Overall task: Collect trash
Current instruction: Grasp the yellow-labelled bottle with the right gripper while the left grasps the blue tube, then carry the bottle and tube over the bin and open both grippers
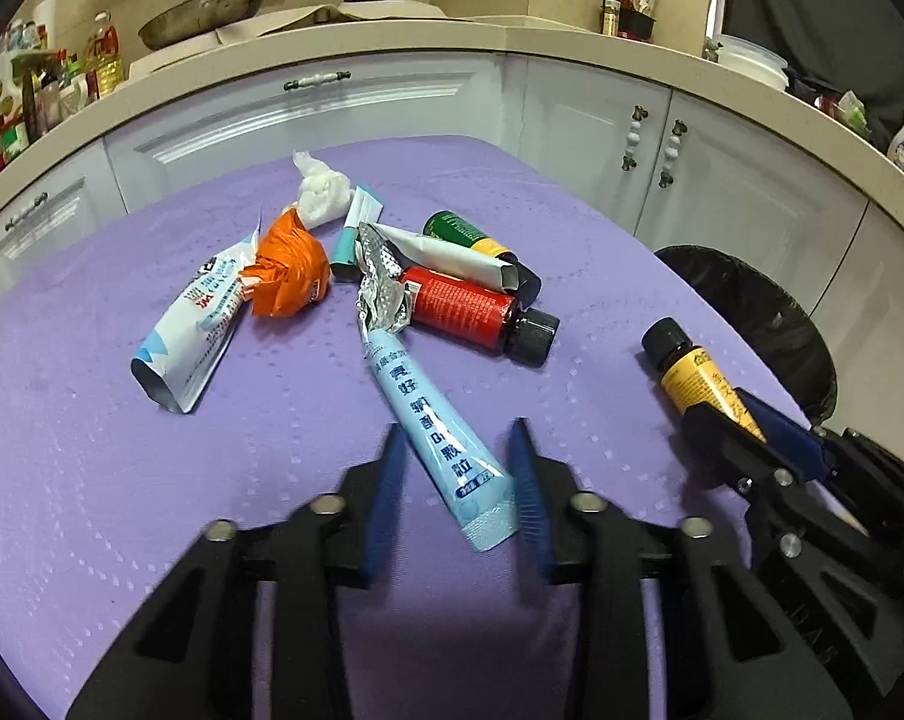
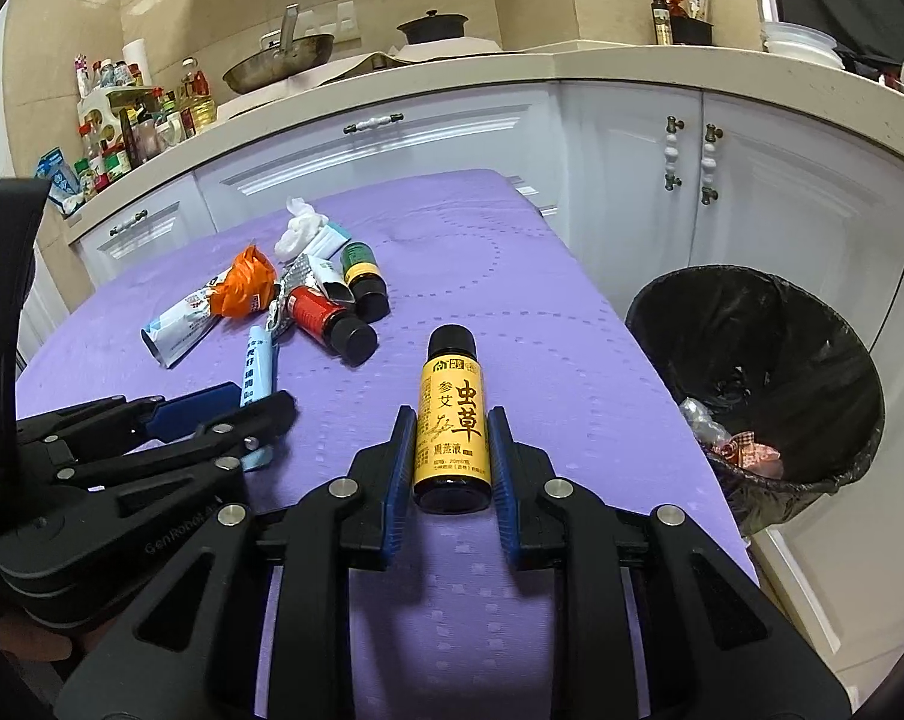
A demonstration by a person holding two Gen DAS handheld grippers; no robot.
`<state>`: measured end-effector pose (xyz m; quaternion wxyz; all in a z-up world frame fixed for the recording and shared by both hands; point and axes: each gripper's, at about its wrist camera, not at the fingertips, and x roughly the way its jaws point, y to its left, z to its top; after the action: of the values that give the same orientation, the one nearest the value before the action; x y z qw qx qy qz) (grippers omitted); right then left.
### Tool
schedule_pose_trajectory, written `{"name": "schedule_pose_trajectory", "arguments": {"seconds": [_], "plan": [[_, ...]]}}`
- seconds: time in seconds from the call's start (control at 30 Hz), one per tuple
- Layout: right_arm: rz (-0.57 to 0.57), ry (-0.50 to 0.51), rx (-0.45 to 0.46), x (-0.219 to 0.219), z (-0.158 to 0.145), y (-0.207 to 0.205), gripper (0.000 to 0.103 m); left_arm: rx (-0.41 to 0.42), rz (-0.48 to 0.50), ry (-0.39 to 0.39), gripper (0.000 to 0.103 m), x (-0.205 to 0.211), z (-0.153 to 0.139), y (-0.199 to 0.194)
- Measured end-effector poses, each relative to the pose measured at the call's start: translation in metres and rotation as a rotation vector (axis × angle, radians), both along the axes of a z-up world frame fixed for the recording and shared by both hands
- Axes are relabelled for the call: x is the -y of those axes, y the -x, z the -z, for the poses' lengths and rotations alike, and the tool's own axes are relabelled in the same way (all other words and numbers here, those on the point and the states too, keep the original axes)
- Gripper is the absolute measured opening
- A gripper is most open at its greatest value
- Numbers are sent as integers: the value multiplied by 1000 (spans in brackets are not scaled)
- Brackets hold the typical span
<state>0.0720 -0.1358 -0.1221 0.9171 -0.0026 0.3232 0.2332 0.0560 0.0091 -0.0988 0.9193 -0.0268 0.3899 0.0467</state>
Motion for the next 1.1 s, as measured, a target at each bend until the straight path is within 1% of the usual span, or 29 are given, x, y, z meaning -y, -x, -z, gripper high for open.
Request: {"name": "schedule_pose_trajectory", "arguments": {"seconds": [0.17, 0.33, 0.5, 0.67, 0.9, 1.1], "plan": [[4, -3, -1, 1, 1, 0, 23, 13, 18, -1, 21, -4, 0, 8], [10, -1, 7, 1, 0, 2, 23, 20, 26, 8, 17, -8, -1, 13], [17, 1, 21, 2, -4, 4, 23, 35, 25, 19, 16, -13, -7, 18], [36, 3, 41, 8, -11, 4, 23, 68, 33, 23, 15, -12, -19, 22], [110, 9, 77, 34, -23, 0, 23, 102, 90, 40, 15, 4, -34, 15], [206, 19, 103, 72, -31, -10, 23, 129, 169, 39, 15, 33, -43, -1]]}}
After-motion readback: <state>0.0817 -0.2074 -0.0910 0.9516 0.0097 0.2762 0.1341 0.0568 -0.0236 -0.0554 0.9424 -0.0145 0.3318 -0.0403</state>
